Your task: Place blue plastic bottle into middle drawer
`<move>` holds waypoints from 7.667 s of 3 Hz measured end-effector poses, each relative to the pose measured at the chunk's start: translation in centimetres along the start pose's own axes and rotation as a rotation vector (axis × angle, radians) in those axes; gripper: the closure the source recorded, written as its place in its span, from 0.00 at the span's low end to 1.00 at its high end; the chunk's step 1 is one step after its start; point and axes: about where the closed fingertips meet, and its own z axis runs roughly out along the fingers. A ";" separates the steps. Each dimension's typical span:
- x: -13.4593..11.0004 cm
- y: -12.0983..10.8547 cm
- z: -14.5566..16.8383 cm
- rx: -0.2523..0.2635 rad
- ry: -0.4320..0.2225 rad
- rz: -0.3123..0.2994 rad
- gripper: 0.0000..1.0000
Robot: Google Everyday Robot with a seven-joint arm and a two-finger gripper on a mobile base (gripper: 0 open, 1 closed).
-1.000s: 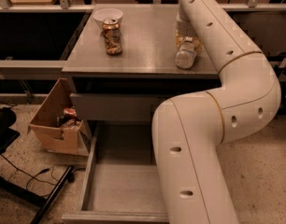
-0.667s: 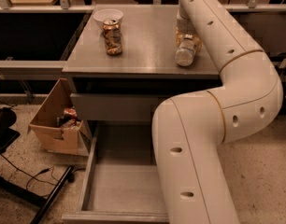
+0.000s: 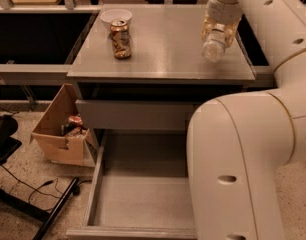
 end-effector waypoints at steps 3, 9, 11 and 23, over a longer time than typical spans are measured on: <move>-9.3 7.2 -14.6 0.392 0.167 -0.105 1.00; -24.4 6.8 1.5 0.186 0.005 -0.412 1.00; -32.5 8.8 17.4 0.199 -0.014 -0.703 1.00; -39.1 0.7 31.5 0.326 -0.187 -0.878 0.00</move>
Offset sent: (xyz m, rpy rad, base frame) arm -0.2282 0.0149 -0.0654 0.3009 -0.0180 0.2502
